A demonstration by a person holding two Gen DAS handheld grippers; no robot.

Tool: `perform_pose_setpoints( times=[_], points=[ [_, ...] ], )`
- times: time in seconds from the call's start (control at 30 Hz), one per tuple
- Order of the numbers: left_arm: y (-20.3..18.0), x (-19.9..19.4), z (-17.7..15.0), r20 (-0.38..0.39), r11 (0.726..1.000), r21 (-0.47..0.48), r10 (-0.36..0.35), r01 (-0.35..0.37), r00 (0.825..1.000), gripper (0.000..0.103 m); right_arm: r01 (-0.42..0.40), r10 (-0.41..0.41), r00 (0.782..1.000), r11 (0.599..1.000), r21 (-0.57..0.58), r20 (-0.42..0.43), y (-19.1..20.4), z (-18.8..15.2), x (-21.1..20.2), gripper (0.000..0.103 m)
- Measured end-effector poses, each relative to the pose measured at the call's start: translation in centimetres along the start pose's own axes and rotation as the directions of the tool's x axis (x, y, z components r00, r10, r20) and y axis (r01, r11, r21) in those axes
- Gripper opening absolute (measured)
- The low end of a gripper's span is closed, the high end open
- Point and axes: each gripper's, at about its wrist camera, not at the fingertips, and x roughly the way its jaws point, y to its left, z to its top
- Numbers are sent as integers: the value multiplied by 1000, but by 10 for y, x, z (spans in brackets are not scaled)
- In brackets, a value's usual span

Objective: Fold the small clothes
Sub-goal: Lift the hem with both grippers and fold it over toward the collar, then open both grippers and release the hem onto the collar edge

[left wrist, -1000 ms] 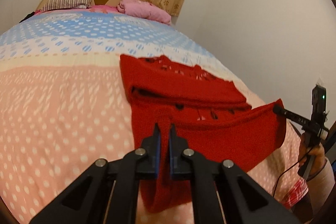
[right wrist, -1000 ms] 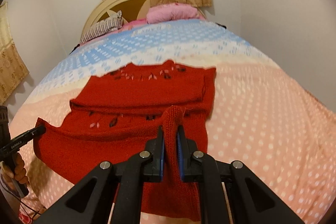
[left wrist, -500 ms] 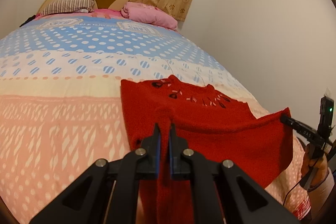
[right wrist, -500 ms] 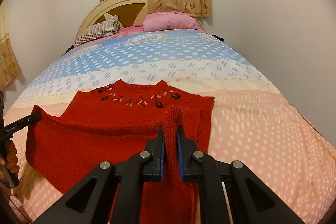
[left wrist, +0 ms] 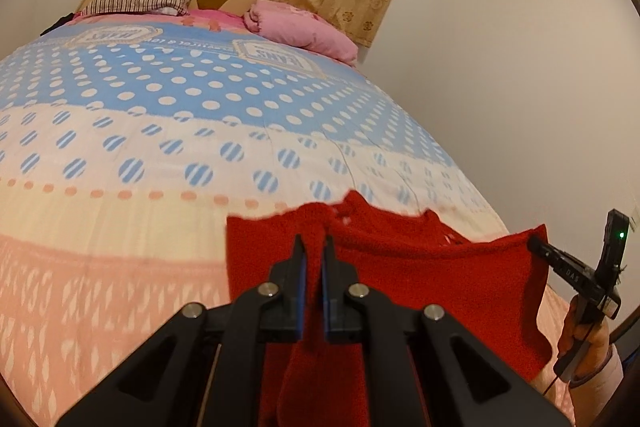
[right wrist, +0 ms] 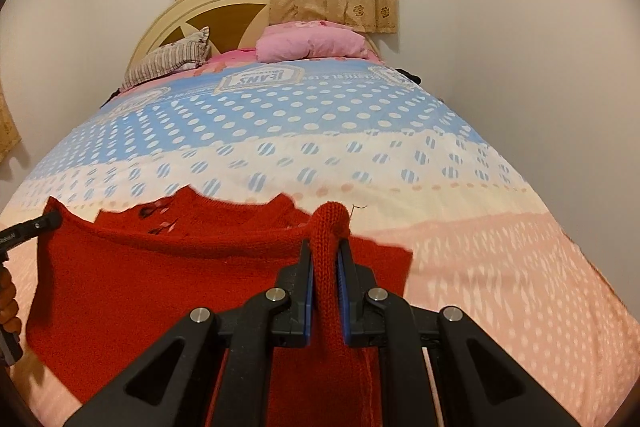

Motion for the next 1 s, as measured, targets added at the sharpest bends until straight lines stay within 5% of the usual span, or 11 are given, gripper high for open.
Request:
perform_pose_setpoints(
  times=[0.4, 0.8, 0.9, 0.97, 1.0],
  points=[
    [2, 83, 27, -34, 995, 15, 98, -97, 995, 6, 98, -98, 995, 995, 7, -19, -4, 25, 97, 9],
    [26, 124, 25, -208, 985, -79, 133, -152, 969, 14, 87, -64, 975, 991, 100, -212, -25, 8, 151, 10],
    [28, 122, 26, -224, 984, -100, 125, -150, 966, 18, 124, -107, 969, 990, 65, -222, -19, 9, 153, 22],
    [29, 114, 29, -239, 979, -107, 146, -175, 960, 25, 163, -143, 960, 985, 66, -240, -21, 11, 154, 44],
    [28, 104, 31, -229, 974, -96, 179, -205, 957, 27, 151, -124, 959, 984, 90, -254, -26, 13, 152, 44]
  ],
)
